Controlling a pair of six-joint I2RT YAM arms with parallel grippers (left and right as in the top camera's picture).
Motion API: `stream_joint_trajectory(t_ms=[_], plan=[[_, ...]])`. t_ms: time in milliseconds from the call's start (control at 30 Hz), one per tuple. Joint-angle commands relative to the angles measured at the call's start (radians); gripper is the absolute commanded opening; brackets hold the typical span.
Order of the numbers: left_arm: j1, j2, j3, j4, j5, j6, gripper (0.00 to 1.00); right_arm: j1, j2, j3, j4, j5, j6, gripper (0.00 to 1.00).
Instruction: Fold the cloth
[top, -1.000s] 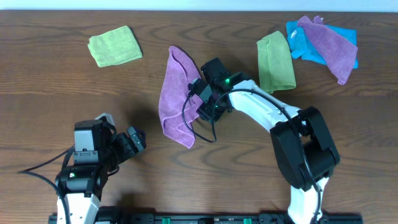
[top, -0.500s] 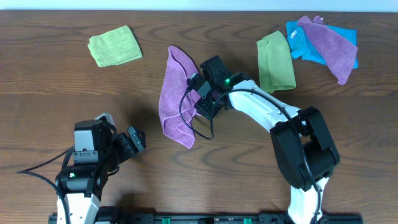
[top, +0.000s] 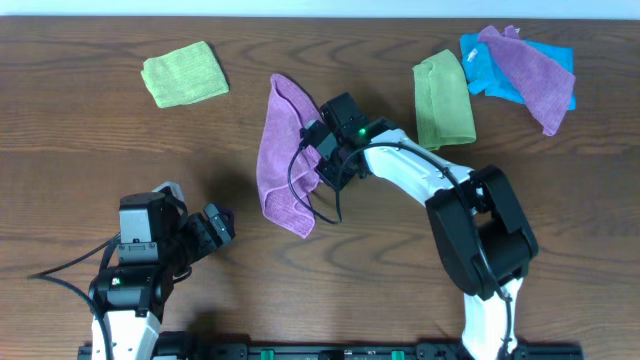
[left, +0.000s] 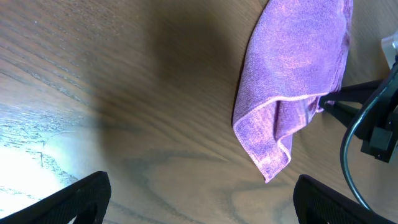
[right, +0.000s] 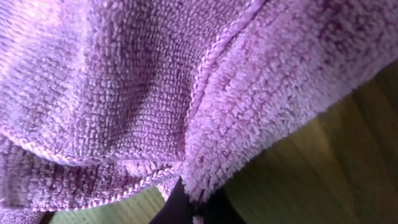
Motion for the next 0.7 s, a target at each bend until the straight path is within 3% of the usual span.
stream_joint_trajectory(t_ms=[0, 400, 667], plan=[[-0.005, 0.001, 0.022, 0.001, 0.007, -0.005, 0.95, 0.008, -0.028, -0.005, -0.020, 0.059, 0.018, 0.01], [-0.005, 0.001, 0.022, 0.048, 0.010, -0.081, 0.95, 0.008, -0.304, -0.005, -0.236, 0.304, 0.051, 0.01], [-0.005, 0.001, 0.022, 0.046, 0.108, -0.118, 0.95, 0.009, -0.362, -0.005, -0.391, 0.415, 0.031, 0.02]])
